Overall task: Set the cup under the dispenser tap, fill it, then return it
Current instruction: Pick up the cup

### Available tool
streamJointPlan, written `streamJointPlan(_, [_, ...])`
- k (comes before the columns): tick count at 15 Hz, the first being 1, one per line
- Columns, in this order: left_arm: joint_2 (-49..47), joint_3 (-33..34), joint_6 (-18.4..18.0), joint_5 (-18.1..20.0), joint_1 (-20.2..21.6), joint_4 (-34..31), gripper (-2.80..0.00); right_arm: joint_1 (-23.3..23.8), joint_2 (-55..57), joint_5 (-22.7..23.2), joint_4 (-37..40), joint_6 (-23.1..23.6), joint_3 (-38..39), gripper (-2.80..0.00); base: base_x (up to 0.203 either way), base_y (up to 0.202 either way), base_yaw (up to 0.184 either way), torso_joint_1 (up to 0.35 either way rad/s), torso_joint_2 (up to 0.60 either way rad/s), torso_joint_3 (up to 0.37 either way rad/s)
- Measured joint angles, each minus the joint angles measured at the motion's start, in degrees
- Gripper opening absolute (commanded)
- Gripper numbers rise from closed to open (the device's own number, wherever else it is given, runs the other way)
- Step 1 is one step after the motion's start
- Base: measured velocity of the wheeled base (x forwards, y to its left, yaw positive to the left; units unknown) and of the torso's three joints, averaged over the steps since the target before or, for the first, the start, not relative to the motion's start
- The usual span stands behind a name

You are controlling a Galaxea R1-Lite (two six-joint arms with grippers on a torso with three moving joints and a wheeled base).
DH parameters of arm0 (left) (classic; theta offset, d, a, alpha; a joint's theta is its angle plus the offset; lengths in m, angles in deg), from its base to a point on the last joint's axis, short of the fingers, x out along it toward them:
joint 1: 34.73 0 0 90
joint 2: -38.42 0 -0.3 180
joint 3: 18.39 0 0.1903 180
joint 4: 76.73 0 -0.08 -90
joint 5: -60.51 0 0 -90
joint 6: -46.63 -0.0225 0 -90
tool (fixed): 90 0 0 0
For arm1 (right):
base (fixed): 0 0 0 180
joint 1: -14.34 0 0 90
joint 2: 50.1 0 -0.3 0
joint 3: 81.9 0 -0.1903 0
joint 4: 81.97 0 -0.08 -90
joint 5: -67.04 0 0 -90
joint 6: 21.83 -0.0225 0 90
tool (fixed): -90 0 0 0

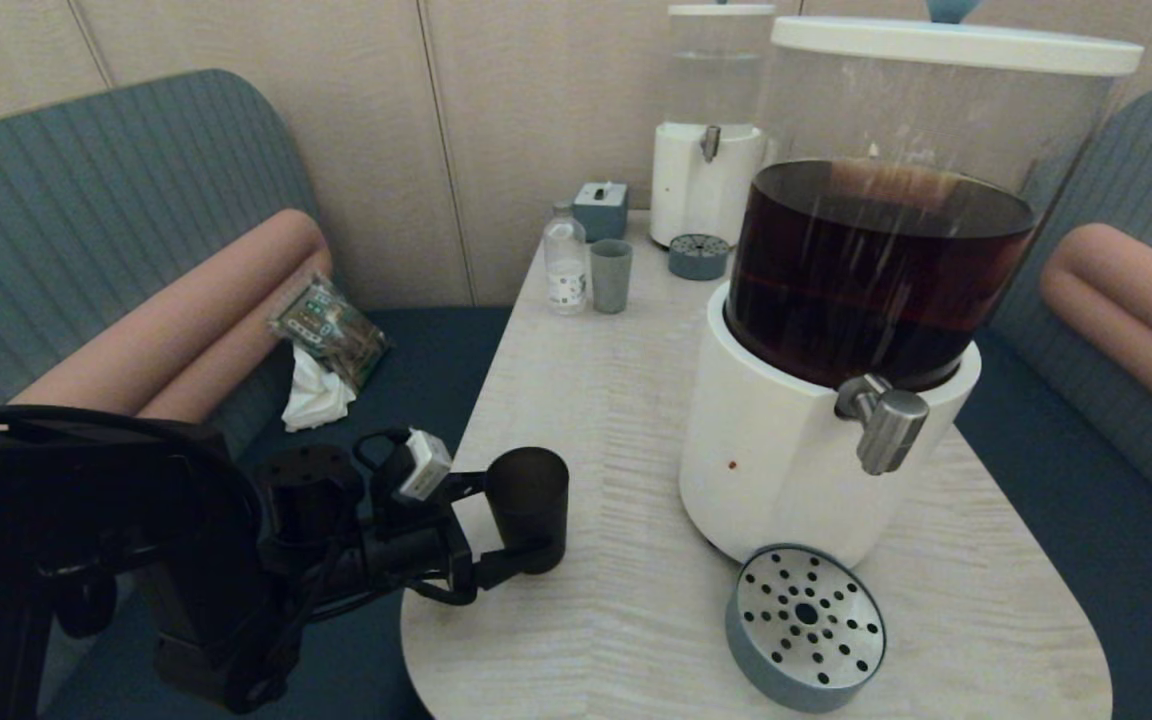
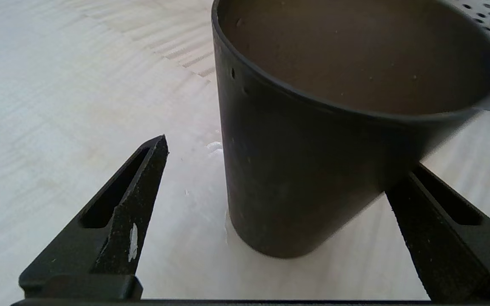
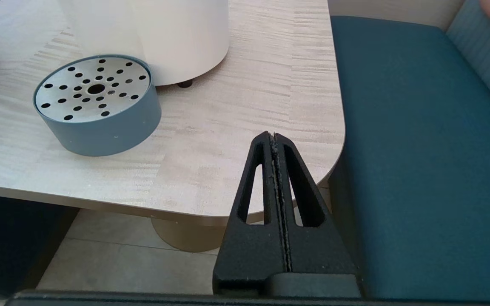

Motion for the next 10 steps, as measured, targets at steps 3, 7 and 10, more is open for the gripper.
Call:
streamJointPlan(3, [-1.1,-1.6,0.2,-1.3,-0.7,0.0,0.0,0.0,0.0,0.0,0.0,0.0,0.0,-2.8,0.0,0.0,0.0,0.0,0.0,0.0])
streamJointPlan(7, [-1.9,-2.9,0.6,-2.6,-1.5,0.0,0.0,0.0,0.0,0.0,0.0,0.0,0.0,-2.8,0.0,0.0,0.0,0.0,0.0,0.0])
streamJointPlan(10, [-2.1,-3.2,0.6,-3.2,-2.1,0.0,-2.8,0.0,0.0,-0.1,0.0,-0.2,0.0,-2.8,0.0,0.0,0.0,0.0,0.0,0.0])
